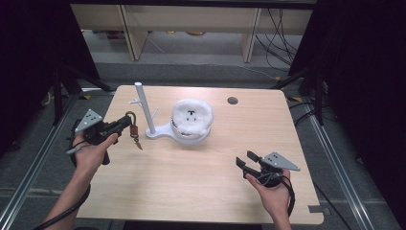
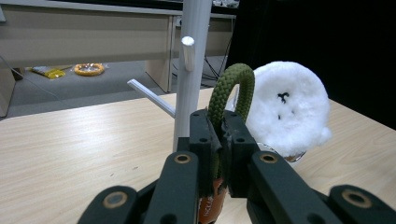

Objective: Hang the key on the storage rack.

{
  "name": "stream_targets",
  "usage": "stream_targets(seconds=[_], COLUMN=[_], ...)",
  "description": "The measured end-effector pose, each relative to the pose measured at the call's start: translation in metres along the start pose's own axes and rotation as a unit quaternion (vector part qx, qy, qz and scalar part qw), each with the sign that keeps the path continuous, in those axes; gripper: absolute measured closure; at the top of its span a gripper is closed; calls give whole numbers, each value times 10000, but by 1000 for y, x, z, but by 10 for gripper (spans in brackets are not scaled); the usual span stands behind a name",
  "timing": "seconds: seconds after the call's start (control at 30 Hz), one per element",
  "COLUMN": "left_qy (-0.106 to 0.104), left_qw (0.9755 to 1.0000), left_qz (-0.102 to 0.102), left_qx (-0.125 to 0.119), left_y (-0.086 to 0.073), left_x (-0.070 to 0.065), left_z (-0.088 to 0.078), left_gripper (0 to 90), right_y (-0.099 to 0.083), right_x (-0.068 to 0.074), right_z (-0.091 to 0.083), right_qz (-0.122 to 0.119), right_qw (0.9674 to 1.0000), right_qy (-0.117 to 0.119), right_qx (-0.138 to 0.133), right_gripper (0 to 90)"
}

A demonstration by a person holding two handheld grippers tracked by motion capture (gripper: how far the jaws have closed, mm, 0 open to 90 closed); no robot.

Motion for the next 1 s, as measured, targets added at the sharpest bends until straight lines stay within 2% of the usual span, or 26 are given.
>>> stream_targets(seconds=[0.03,0.07,0.2,0.23,0.27,0.3,0.4,0.43,0.47,0.5,0.6,0.63,0.67,0.7,0.73,0.77,0.8,0.9,0.93,0.97,1.0], left_qy=[2,16,35,48,46,48,66,64,81,83,98,109,114,118,113,128,132,131,132,127,125], left_qw=[10000,10000,10000,10000,10000,10000,10000,10000,10000,10000,9999,9999,9999,9999,9999,9998,9998,9998,9998,9998,9998], left_qz=[3,5,8,14,15,23,0,-10,-6,0,-28,-51,-67,-98,-107,-122,-123,-156,-157,-147,-165], left_qx=[0,3,-24,-22,-8,-11,-17,-19,2,9,34,44,54,62,60,55,49,12,17,35,41], left_y=[1,2,8,9,10,12,15,17,17,18,19,18,18,18,18,18,18,21,21,21,21], left_x=[1,2,4,5,6,7,9,10,11,11,13,14,14,15,15,16,16,17,18,18,18], left_z=[0,1,3,4,5,6,9,10,11,12,15,16,18,19,20,20,21,21,21,21,22], left_gripper=[840,840,840,840,840,840,840,840,839,839,839,839,839,839,839,839,839,839,839,839,839], right_y=[0,-1,-3,-3,-3,-2,-2,-2,-2,-3,-3,-2,-3,-4,-4,-5,-6,-6,-6,-7,-6], right_x=[-1,1,4,4,3,0,0,0,3,5,5,2,2,2,2,4,4,3,1,4,4], right_z=[0,1,0,1,0,1,1,1,2,1,2,3,3,3,3,3,3,4,3,3,3], right_qz=[-85,-13,216,187,129,-82,-79,-70,111,191,211,60,44,118,82,257,262,210,67,264,259], right_qw=[10000,10000,9997,9998,9998,10000,10000,10000,9999,9998,9997,9999,10000,9999,9999,9996,9996,9998,10000,9996,9996], right_qy=[-12,41,-14,33,1,-36,-48,-40,41,50,82,77,81,63,57,70,50,54,31,53,21], right_qx=[20,32,123,67,132,35,34,36,59,86,55,46,31,43,66,61,76,49,56,79,90], right_gripper=[461,461,461,461,461,461,461,461,461,461,461,461,461,461,460,460,461,460,460,459,460])
Point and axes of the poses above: each handheld gripper's, and its own axes: z roughly forward along the jaws, y roughly out of its top, x roughly to its left, the point moved 6 cm from there along z, roughly forward along the jaws, and after that the axes turned 6 degrees about y, right-handed, at the moved point
